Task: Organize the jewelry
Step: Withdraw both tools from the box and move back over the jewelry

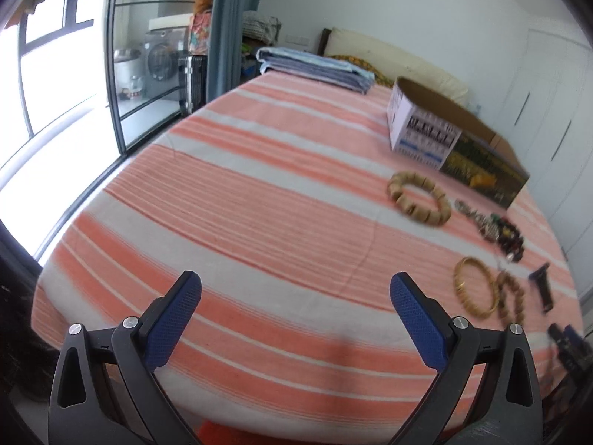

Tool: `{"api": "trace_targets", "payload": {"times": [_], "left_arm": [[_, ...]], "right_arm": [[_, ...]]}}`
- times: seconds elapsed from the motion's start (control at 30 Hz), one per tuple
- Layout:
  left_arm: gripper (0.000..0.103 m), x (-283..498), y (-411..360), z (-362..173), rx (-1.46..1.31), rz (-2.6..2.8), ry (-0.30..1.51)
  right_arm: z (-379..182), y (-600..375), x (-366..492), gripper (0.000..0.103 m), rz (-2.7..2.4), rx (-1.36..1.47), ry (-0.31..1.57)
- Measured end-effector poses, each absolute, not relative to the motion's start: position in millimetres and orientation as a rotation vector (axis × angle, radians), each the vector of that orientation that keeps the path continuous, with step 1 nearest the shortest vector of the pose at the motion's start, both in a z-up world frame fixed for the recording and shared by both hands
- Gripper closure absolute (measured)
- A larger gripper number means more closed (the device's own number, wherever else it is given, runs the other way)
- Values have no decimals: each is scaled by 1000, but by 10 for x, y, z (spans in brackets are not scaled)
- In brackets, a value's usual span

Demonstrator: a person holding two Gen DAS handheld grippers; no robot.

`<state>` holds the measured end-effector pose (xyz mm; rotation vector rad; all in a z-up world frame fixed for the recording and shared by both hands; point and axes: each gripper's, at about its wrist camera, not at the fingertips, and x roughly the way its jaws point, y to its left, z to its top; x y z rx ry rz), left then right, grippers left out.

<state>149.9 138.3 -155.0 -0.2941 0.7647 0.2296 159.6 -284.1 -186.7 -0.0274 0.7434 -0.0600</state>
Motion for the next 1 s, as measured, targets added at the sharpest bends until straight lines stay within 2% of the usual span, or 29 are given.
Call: {"api": "trace_targets", "payload": {"times": [0.23,0.37,0.7,1.0], "left_arm": [[1,1507,1215,-1689,-206,233,777],[0,1556,1080,-1729,-91,257,804],[0,1470,1120,-1708,-108,236,778],[1,1543,825,-1465,-134,67,749]], "right_arm": [[-1926,-2878,1537,12,-53,-8,676],[-1932,-2878,1521,11,-50,-9,654],[-1863,-2842,1518,11,-64,-15,707],[-1740,-2315,1452,11,227,-18,704]]}}
